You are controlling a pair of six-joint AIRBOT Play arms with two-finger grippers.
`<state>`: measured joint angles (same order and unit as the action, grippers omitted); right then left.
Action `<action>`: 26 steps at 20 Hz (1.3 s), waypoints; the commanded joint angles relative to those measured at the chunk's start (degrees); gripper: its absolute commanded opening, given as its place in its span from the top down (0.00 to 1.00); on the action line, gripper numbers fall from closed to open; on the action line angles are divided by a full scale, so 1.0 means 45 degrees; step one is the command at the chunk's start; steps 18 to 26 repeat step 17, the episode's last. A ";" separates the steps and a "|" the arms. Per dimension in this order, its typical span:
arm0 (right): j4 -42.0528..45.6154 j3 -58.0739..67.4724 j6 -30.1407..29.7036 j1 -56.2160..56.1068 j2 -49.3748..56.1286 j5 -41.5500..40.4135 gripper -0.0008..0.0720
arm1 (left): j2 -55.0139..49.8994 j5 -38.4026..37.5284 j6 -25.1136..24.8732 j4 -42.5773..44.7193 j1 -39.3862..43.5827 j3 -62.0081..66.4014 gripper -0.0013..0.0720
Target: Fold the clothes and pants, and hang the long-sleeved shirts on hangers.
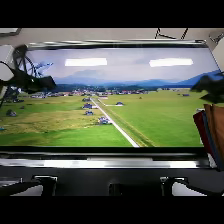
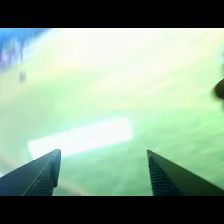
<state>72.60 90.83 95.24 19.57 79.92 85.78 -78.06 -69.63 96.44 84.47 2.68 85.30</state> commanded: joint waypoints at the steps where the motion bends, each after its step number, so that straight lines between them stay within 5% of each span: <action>1: 0.0335 -0.1350 0.0398 -0.2637 0.0466 0.0369 0.13 | 0.0520 -0.0641 0.0049 0.0767 0.0136 -0.2050 0.09; 26: 0.0481 -0.1457 0.0262 -0.3429 0.0452 0.0729 0.13 | 0.0661 -0.0617 -0.0476 0.0806 0.0136 -0.2380 0.09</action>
